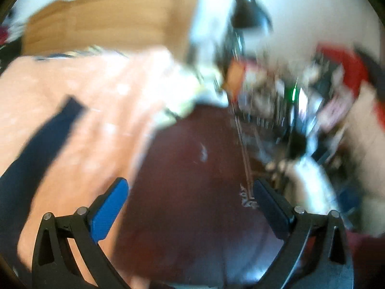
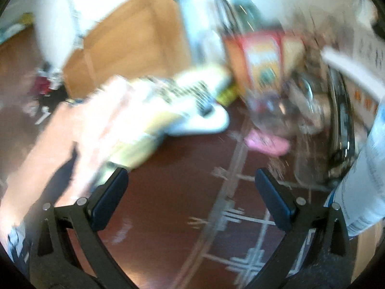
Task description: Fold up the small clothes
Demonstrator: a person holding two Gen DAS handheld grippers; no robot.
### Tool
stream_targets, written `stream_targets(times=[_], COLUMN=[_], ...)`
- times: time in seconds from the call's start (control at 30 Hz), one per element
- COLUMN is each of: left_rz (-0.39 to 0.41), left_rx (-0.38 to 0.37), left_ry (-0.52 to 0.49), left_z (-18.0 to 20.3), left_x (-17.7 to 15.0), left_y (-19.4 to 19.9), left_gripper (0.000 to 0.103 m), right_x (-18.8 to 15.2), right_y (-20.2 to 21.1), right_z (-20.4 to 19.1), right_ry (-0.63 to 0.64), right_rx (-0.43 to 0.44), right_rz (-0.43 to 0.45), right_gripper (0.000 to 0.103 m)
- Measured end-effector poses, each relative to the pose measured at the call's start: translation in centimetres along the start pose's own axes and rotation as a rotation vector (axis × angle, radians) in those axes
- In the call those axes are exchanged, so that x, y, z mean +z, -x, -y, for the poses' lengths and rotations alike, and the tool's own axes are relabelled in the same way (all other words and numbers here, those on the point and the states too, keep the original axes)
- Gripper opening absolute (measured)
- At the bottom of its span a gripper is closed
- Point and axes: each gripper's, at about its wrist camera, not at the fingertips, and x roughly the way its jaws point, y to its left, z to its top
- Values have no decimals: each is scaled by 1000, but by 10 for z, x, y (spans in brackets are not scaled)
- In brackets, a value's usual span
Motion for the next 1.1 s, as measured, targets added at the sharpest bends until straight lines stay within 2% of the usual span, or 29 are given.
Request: stream_targets(times=[0.1, 0.13, 0.2, 0.23, 0.27, 0.37, 0.43, 0.47, 0.53, 0.63, 0.67, 0.73, 0.77, 0.83, 0.9, 1.0, 1.1], left_rz=[148, 211, 318, 375, 459, 657, 767, 816, 830, 859, 879, 920, 926, 927, 924, 924, 927], left_rx=[111, 161, 252, 293, 355, 471, 478, 446, 388, 314, 301, 293, 300, 279, 248, 248, 259], left_ry=[36, 43, 62, 65, 60, 22, 8, 12, 51, 114, 114, 117, 125, 120, 124, 124, 140], left_z=[-22, -29, -37, -38, -33, -11, -1, 4, 1, 1, 3, 11, 16, 22, 28, 34, 34], left_x=[-8, -12, -18, -20, -23, -33, -46, -56, -69, -88, -93, -101, -101, -102, -103, -103, -108], left_y=[111, 154, 225, 258, 304, 403, 453, 479, 507, 536, 546, 566, 574, 581, 583, 584, 590], left_gripper=[103, 103, 103, 103, 103, 103, 103, 103, 103, 103, 103, 103, 103, 103, 103, 103, 103], right_x=[6, 9, 17, 24, 31, 51, 63, 69, 76, 71, 66, 44, 32, -13, -60, -135, -211], right_y=[28, 43, 63, 81, 97, 141, 176, 206, 247, 288, 287, 275, 261, 246, 238, 219, 219], right_z=[-32, -47, -69, -87, -102, -139, -166, -185, -209, -245, -256, -299, -315, -360, -400, -453, -478], right_ry=[90, 109, 114, 117, 124, 140, 201, 255, 312, 357, 358, 416, 435, 477, 508, 541, 637], right_rx=[68, 123, 235, 331, 416, 608, 672, 702, 757, 800, 814, 962, 1000, 1127, 1217, 1280, 1293], right_rz=[55, 58, 48, 55, 64, 96, 164, 237, 339, 434, 424, 289, 229, 117, 62, -82, -254], right_gripper=[103, 103, 103, 103, 103, 103, 103, 103, 103, 103, 103, 103, 103, 103, 103, 103, 103])
